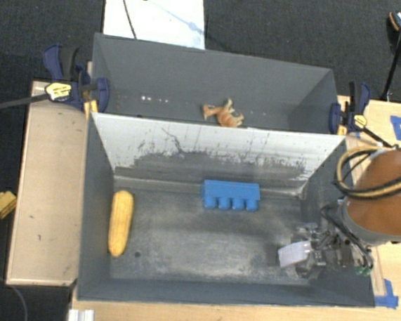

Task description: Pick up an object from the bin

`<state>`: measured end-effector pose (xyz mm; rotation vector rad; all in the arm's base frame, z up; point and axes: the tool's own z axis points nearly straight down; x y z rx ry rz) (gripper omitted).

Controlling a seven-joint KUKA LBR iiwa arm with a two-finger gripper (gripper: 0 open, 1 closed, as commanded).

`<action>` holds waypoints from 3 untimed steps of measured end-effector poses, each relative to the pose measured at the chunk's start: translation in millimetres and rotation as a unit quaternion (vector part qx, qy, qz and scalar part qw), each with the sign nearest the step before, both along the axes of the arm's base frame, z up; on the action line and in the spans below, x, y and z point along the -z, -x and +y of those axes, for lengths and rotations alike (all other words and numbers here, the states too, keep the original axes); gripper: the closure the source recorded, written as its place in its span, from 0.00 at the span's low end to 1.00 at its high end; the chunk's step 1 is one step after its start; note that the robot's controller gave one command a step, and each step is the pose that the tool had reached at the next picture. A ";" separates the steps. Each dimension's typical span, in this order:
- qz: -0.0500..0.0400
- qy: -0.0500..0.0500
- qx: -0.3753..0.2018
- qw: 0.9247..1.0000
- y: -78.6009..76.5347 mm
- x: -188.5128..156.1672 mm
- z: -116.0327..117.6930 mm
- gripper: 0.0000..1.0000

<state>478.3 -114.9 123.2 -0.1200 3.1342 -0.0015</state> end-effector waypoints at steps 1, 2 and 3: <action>0.002 -0.001 0.000 1.000 0.9 -5.6 0.3 1.00; 0.004 -0.001 0.000 1.000 1.6 -20.3 0.5 1.00; 0.003 -0.001 0.000 1.000 1.3 -35.3 0.4 1.00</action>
Offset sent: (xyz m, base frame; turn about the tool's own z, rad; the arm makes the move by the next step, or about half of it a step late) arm 0.0000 0.0000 0.0042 0.0000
